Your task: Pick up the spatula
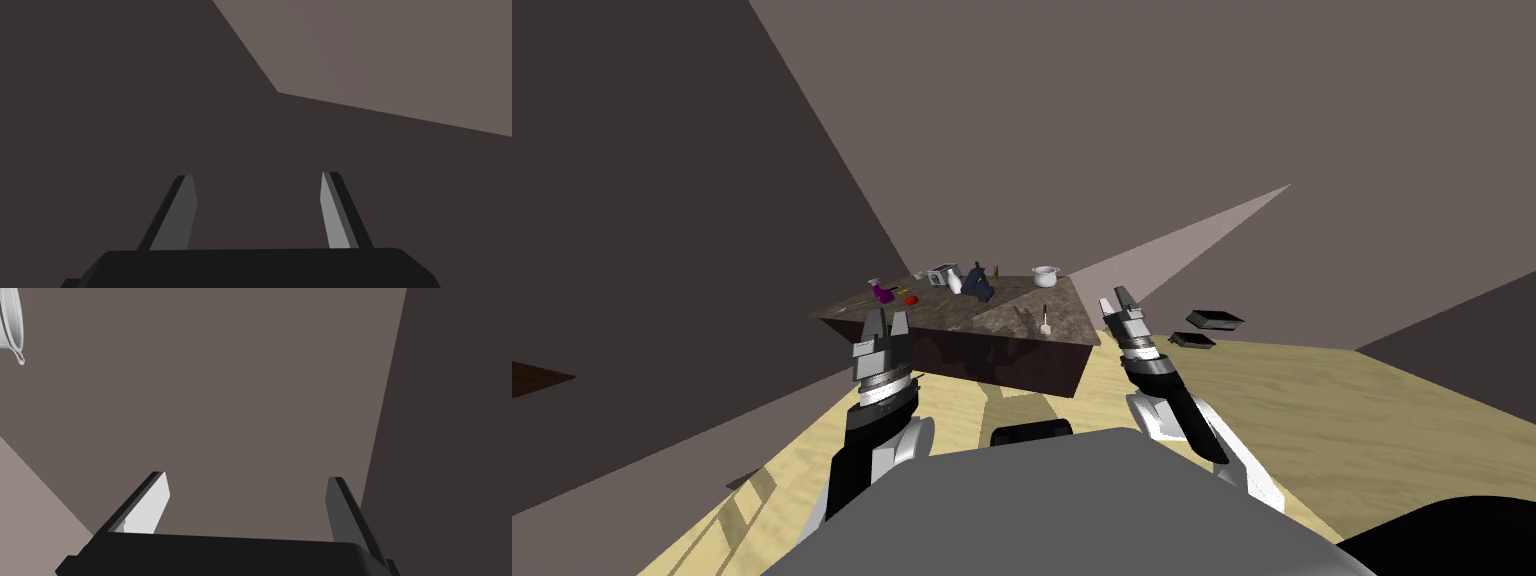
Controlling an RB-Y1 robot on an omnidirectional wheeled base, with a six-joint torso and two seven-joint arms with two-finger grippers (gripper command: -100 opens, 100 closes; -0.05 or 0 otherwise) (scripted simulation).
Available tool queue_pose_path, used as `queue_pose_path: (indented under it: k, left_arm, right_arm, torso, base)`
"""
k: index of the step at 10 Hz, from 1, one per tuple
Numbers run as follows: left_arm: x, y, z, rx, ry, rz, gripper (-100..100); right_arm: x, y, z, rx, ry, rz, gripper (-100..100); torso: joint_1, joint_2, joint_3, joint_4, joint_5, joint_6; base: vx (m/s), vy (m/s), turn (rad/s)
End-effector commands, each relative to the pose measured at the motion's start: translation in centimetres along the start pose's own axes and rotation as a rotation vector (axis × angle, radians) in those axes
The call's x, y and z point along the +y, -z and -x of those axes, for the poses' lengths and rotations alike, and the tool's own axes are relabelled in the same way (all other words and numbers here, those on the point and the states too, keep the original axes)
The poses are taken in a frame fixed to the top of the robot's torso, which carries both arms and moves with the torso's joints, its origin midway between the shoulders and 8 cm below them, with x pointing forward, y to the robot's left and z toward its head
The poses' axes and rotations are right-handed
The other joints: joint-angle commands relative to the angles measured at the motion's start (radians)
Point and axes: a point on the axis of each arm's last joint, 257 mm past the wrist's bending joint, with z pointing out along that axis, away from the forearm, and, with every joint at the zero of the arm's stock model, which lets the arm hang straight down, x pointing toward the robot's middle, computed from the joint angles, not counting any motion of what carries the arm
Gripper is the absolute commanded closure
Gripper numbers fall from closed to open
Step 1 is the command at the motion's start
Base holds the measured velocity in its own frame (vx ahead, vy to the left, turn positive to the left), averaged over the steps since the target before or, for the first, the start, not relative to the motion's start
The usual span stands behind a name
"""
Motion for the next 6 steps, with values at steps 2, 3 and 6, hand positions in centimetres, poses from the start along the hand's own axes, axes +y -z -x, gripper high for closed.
queue_pose_path:
  k: [2,3,6]
  left_arm:
    - [0.0,0.0,0.0,0.0,0.0,0.0,0]
    - [0.0,0.0,0.0,0.0,0.0,0.0,0]
    - [0.0,0.0,0.0,0.0,0.0,0.0,0]
  right_arm:
    - [-1.2,0.3,0.1,0.035,0.005,-0.031,-100]
    - [-2.3,0.7,0.3,0.054,0.003,-0.061,-100]
    - [-3.5,1.2,0.3,0.094,0.012,-0.095,-100]
  torso:
    - [0.0,0.0,0.0,0.0,0.0,0.0]
    - [0.001,0.0,0.0,0.0,0.0,0.0]
    - [0.001,0.0,0.0,0.0,0.0,0.0]
  base:
    - [-0.047,-0.011,0.048]
    - [-0.054,-0.007,0.066]
    - [-0.052,-0.004,0.052]
